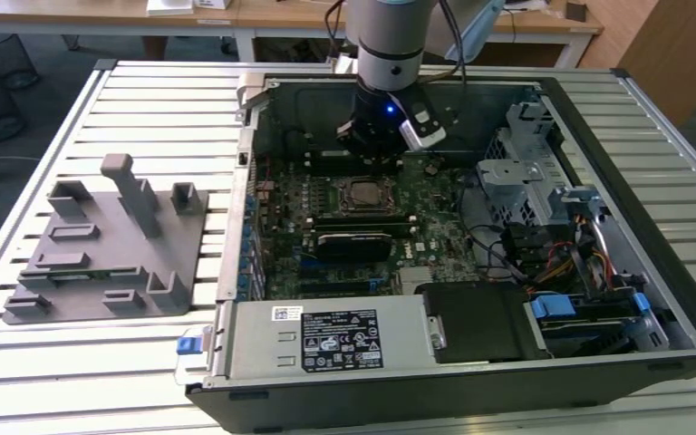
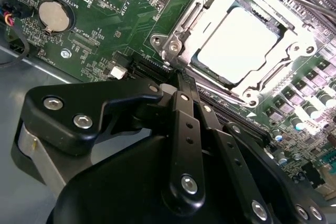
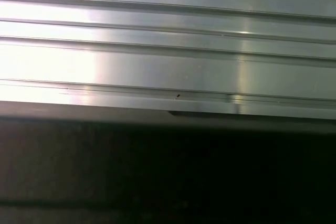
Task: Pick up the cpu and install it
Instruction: 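Install the first cpu locking lever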
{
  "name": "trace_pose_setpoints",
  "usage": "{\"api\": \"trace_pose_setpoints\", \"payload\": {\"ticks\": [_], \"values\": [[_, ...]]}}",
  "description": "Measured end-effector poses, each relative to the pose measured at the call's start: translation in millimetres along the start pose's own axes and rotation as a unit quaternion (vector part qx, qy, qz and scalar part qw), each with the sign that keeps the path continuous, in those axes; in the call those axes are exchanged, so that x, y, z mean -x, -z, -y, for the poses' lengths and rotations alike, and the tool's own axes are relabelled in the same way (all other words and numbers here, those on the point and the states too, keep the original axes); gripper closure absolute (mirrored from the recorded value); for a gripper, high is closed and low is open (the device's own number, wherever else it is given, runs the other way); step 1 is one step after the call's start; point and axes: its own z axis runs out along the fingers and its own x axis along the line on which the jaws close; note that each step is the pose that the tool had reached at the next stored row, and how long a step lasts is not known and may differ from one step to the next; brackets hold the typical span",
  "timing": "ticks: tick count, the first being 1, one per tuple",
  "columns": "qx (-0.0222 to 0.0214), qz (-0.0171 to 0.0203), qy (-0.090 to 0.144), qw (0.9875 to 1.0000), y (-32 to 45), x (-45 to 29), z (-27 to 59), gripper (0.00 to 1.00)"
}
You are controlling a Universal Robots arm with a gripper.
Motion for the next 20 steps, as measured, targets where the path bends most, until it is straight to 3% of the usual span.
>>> {"api": "trace_pose_setpoints", "payload": {"ticks": [20], "values": [[0.0005,0.0001,0.0,1.0,0.3,0.1,0.2,0.89]]}}
